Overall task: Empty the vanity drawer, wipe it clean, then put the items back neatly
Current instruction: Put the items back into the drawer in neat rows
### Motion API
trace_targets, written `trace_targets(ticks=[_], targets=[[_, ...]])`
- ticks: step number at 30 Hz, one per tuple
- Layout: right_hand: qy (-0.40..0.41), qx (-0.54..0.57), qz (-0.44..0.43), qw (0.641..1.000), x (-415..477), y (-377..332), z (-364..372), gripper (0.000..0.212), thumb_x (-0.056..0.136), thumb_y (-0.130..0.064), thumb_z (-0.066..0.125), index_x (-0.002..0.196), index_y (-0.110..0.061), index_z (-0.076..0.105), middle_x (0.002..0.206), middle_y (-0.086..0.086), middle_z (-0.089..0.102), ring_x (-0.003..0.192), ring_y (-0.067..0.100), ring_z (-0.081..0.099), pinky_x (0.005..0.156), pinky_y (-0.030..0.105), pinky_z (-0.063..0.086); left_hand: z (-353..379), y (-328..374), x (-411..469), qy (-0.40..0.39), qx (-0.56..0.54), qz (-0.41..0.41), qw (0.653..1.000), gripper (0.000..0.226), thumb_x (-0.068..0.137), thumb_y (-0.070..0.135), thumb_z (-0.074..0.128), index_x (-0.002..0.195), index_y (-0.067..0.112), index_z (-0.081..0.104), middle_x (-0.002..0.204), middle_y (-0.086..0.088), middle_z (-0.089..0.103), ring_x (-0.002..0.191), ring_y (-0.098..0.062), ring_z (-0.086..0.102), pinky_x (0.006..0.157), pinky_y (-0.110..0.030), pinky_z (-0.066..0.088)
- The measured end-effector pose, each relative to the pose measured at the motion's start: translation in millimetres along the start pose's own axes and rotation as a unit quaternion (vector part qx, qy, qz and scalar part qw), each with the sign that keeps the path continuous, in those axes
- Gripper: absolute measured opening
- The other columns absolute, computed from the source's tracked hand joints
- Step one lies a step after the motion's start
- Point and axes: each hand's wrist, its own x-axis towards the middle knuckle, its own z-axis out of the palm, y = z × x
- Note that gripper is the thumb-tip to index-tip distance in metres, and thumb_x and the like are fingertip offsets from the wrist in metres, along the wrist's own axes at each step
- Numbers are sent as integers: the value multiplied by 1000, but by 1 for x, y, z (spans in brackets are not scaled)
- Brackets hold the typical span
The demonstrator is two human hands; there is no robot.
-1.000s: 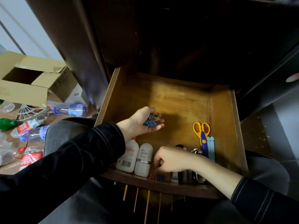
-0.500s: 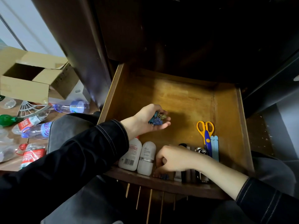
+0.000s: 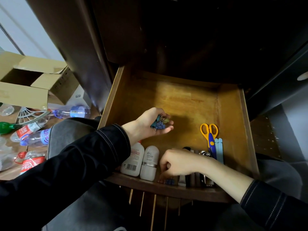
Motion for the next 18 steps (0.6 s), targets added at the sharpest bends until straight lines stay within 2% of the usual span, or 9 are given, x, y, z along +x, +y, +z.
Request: trace_targets(ticks=[2,6,7,9,11,12,14,16,18], targets=[[25,47,18,998,-1,3,-4,27,89,-47,70,75,-23,70,53,-16,56,49,2,48,49,21,35,0,0,1,10,-6,-2,1000,15,94,12,51,94,4,63,88,-16,70,65,-25,72,50,-29,57],[179,76,110,975,-5,17,-27,35,94,-41,63,71,-15,70,55,-5,56,48,8,47,52,32,39,-1,0,4,33,-34,1,999,21,96,17,48,92,4,63,93,-18,68,75,-28,69,52,-31,58],[225,82,130,962,-8,20,-32,35,95,-40,62,72,-14,71,58,-2,60,52,11,53,54,34,45,-1,-1,5,40,-41,1,998,22,97,18,47,91,4,64,94,-19,67,77,-29,68,53,-31,58],[324,107,149,928,-13,25,-38,34,97,-39,60,76,-15,72,71,3,70,72,19,68,70,41,56,-1,-3,5,47,-54,-7,997,24,98,19,46,91,3,63,96,-20,66,81,-30,66,57,-33,58],[408,147,137,890,-15,24,-41,27,97,-38,60,79,-20,70,79,-2,72,84,17,69,79,43,57,0,-3,4,44,-59,-25,997,22,98,20,47,96,2,60,98,-22,64,81,-33,66,59,-34,56],[433,167,121,877,-15,22,-43,20,96,-36,62,83,-24,70,82,-7,71,85,12,67,78,42,57,1,-3,3,34,-60,-40,997,21,98,21,48,102,2,58,100,-23,63,79,-33,67,59,-34,57],[440,189,78,875,-12,19,-44,6,94,-32,65,96,-28,69,90,-14,68,84,3,64,75,34,58,4,-3,0,-3,-67,-74,995,24,98,21,50,111,2,53,100,-22,62,71,-33,70,59,-36,59],[415,189,51,888,-11,19,-42,14,92,-32,67,106,-35,66,98,-16,62,80,-1,60,69,21,53,6,-3,-1,-39,-65,-91,993,23,99,22,48,111,3,54,100,-20,63,74,-31,69,65,-42,61],[402,173,46,898,-10,20,-40,18,91,-35,68,108,-39,64,99,-17,56,81,-8,55,65,11,44,6,-4,-1,-51,-44,-91,994,26,101,26,46,112,5,55,97,-20,67,79,-30,69,70,-47,62]])
